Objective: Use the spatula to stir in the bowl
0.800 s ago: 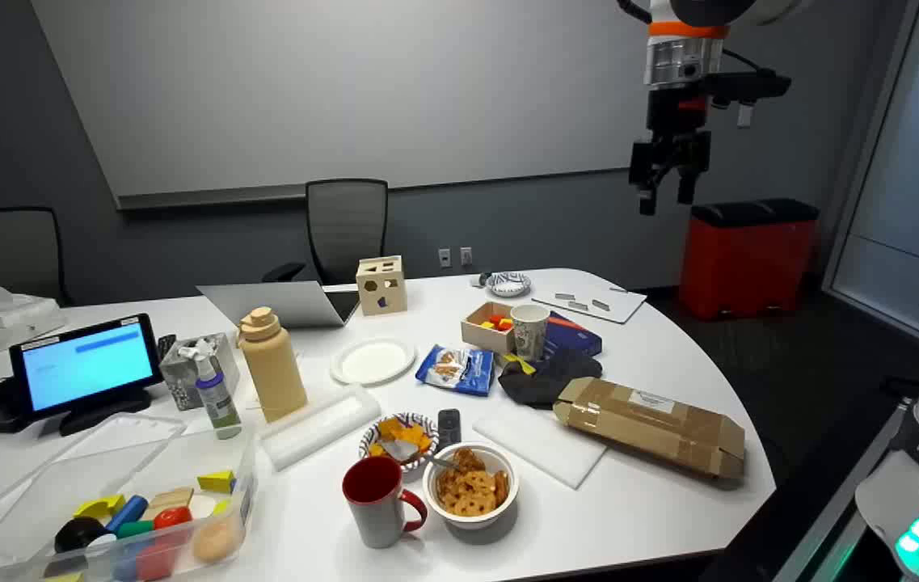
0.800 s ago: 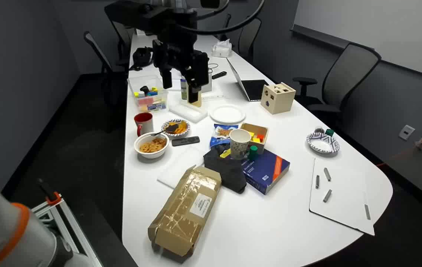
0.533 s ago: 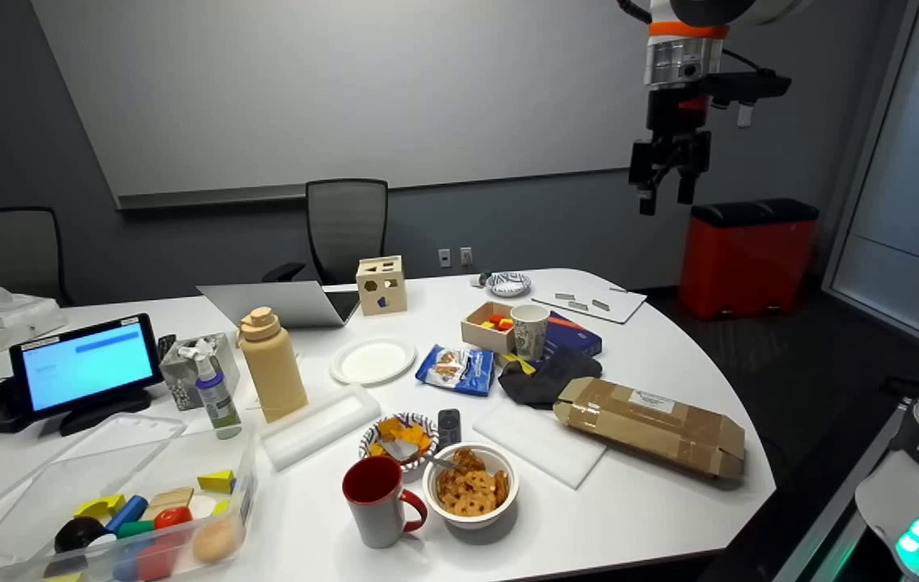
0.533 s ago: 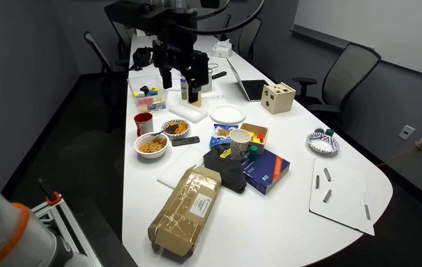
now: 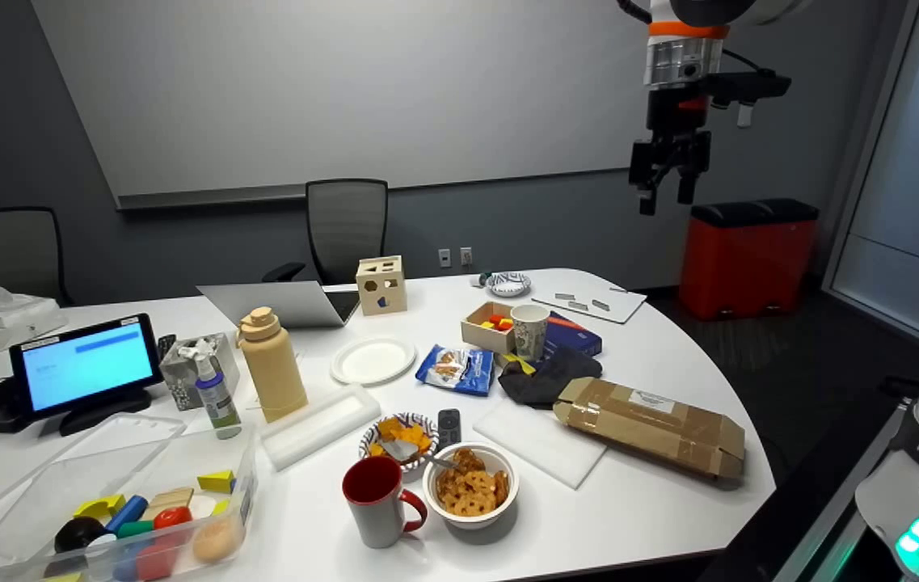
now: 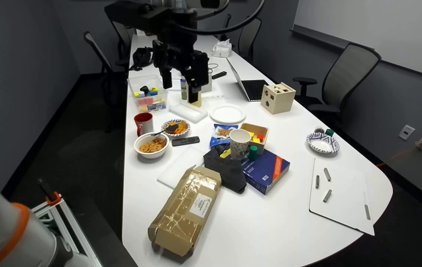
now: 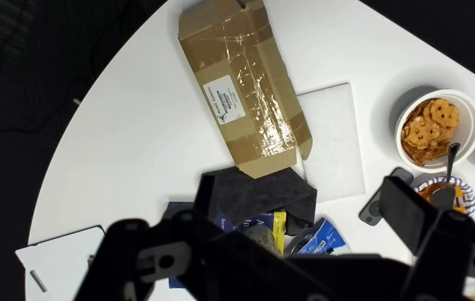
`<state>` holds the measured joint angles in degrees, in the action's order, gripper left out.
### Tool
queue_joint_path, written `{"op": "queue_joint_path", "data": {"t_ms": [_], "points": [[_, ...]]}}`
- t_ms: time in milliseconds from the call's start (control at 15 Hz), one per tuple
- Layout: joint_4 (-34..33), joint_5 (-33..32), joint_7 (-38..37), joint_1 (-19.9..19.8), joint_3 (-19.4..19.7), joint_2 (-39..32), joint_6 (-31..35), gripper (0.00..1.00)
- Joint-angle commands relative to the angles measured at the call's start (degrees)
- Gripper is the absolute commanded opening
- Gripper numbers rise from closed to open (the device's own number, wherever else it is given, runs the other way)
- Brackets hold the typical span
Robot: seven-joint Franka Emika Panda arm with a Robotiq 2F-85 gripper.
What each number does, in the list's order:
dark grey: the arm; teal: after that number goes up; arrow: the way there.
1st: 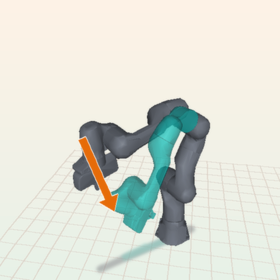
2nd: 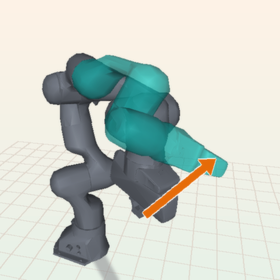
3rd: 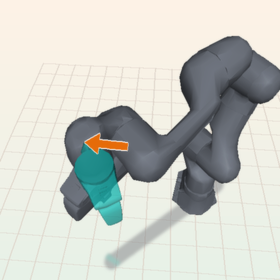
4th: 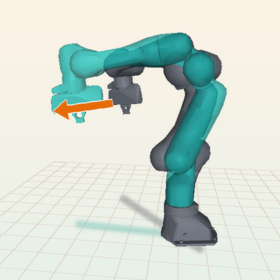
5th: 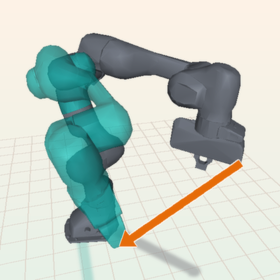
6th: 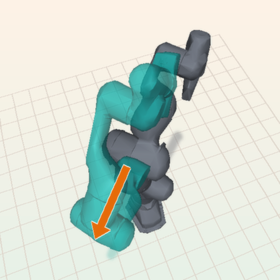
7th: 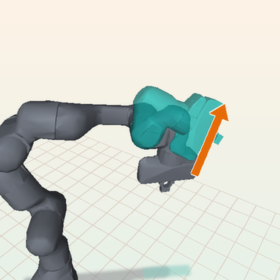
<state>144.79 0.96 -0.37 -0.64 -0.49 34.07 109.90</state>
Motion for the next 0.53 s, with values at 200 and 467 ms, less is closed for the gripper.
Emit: {"op": "queue_joint_path", "data": {"t_ms": [200, 467], "points": [[-4.7, 0.3, 3.3, 1.8, 0.2, -9.2, -1.0, 1.0], [-11.6, 0.2, 7.8, 5.1, -1.7, -22.1, -2.2, 1.0]]}}
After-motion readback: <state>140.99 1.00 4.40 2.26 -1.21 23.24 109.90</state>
